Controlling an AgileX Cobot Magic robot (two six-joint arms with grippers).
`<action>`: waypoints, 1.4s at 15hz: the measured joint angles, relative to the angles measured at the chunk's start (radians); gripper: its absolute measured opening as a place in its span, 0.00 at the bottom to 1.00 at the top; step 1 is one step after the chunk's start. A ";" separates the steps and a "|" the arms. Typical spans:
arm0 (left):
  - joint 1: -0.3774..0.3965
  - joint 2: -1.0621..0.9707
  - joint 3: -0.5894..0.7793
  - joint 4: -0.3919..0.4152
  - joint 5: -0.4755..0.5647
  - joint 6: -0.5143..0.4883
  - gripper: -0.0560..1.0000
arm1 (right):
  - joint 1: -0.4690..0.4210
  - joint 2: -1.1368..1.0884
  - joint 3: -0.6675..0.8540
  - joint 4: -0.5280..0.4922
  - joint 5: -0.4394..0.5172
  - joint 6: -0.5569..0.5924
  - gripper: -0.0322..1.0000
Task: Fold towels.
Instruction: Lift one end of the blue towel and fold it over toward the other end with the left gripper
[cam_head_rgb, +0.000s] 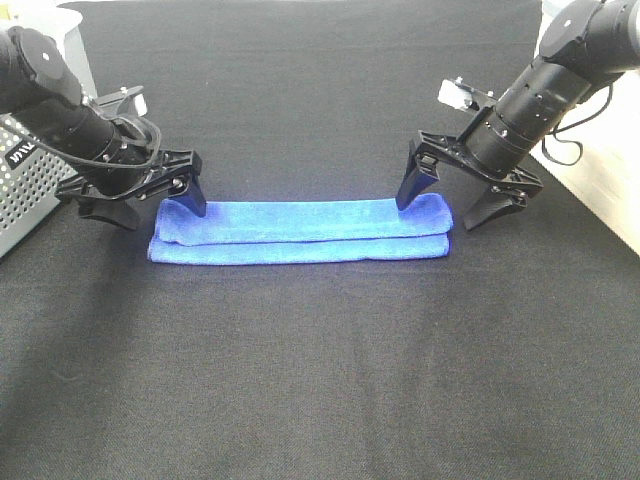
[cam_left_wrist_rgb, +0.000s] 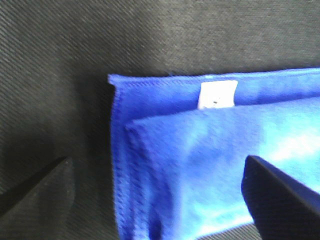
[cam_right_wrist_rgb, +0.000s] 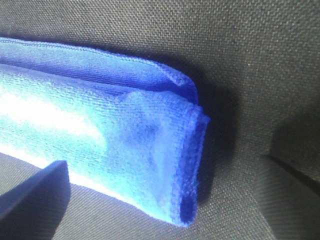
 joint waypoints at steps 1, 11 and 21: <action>0.000 0.003 0.000 0.000 -0.015 0.000 0.86 | 0.000 0.000 0.000 0.000 -0.003 0.000 0.94; -0.005 0.067 -0.005 -0.063 -0.032 -0.001 0.11 | 0.000 0.000 0.000 0.001 -0.054 0.000 0.94; -0.013 -0.130 -0.206 0.276 0.333 -0.195 0.10 | 0.000 0.000 0.000 0.014 -0.043 0.085 0.94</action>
